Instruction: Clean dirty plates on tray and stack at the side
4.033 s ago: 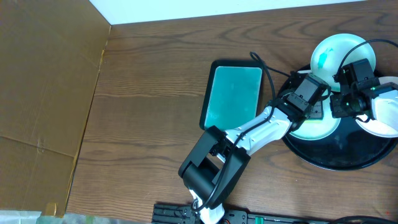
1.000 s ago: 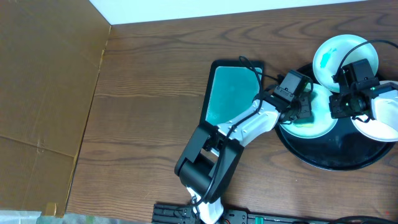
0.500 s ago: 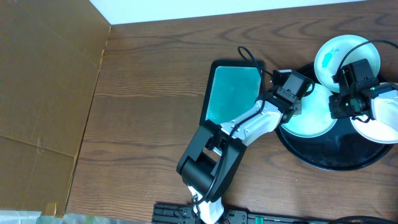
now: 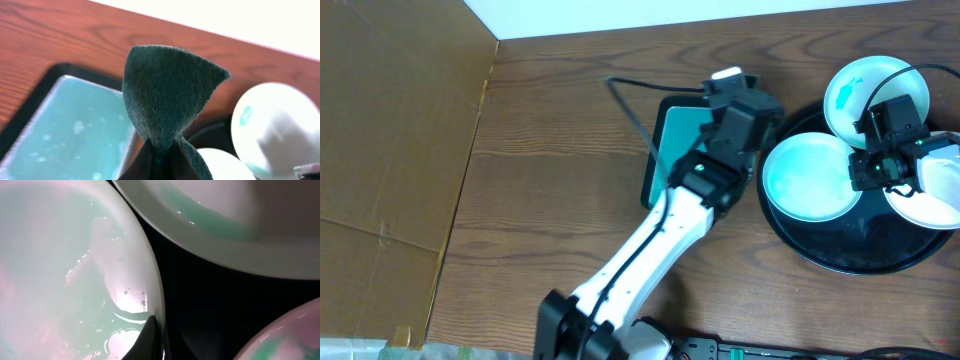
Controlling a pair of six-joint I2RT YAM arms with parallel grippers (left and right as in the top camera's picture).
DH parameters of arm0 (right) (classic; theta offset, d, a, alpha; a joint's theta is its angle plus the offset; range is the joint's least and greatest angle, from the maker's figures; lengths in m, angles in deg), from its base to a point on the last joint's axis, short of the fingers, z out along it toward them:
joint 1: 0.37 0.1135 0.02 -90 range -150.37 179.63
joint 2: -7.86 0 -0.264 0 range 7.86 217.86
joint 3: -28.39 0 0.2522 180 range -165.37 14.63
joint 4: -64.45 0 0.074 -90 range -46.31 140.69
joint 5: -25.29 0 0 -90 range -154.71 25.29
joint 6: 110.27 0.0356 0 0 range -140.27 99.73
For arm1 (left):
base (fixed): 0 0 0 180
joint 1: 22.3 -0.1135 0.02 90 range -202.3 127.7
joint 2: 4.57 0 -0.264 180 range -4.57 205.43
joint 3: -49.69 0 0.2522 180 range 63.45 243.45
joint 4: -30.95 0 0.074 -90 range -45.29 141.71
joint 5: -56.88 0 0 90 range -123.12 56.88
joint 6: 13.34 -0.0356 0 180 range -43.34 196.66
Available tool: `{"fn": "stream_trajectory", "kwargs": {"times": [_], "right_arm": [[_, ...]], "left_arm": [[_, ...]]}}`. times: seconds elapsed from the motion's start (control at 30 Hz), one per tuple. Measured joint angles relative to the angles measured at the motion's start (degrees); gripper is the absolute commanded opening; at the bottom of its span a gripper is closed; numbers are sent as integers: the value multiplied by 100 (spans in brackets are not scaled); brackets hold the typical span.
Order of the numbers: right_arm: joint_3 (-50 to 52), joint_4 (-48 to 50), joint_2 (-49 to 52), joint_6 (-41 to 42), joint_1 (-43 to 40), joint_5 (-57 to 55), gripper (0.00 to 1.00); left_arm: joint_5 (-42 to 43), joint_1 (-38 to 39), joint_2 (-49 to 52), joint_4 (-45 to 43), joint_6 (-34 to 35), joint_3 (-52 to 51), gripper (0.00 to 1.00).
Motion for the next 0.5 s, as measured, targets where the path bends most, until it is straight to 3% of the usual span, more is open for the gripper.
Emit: {"fn": "stream_trajectory", "kwargs": {"times": [0.27, 0.5], "right_arm": [[-50, -216, -407, -299, 293, -345, 1], [-70, -223, -1250, -776, 968, -1733, 1]], "left_arm": [[-39, -809, -184, 632, 0, 0, 7], [-42, -1565, -184, 1058, -9, -2, 7]]}}
